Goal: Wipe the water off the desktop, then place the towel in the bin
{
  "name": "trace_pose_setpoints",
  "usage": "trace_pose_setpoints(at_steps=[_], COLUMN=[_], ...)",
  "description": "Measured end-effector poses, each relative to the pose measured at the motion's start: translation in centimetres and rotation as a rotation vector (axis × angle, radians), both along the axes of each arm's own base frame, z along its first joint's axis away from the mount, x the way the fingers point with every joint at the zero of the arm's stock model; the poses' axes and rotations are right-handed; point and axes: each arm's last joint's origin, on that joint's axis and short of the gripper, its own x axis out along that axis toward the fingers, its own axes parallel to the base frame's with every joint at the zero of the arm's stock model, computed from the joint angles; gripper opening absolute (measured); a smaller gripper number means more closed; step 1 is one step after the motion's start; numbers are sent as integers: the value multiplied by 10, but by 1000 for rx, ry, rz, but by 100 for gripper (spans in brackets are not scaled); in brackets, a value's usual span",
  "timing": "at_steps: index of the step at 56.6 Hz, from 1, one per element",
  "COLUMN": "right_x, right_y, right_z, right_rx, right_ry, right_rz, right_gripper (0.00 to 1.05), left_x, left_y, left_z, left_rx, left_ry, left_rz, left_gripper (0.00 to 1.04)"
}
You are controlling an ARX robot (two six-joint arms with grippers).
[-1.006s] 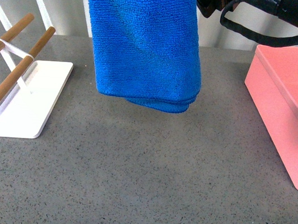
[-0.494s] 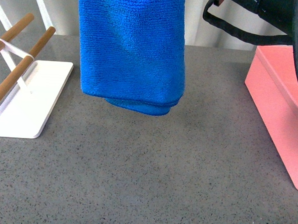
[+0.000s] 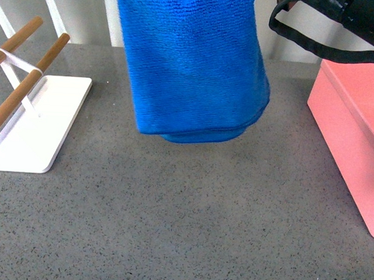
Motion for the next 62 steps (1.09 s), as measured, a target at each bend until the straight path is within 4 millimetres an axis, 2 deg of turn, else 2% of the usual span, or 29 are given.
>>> trace_pose_setpoints(at_steps=[17, 23, 33, 41, 45, 62], right_x=[1, -1, -8, -13, -14, -21], right_y=[-16, -24, -39, -50, -53, -69], right_z=[1, -6, -6, -2, -2, -4], right_rx=[-8, -24, -39, -58, -73, -235], right_ry=[40, 74, 84, 82, 98, 140], right_rz=[-78, -117, -152, -177, -187, -321], right_gripper=[9, 9, 9, 8, 8, 8], left_x=[0, 0, 4, 8, 7, 4], left_y=[0, -4, 1, 10, 12, 5], left_z=[0, 3, 5, 4, 2, -5], left_rx=[-1, 68, 162, 269, 296, 353], left_ry=[0, -63, -139, -222, -205, -151], left_rz=[-3, 176, 457, 754, 825, 807], left_gripper=[83, 99, 98, 98, 98, 98])
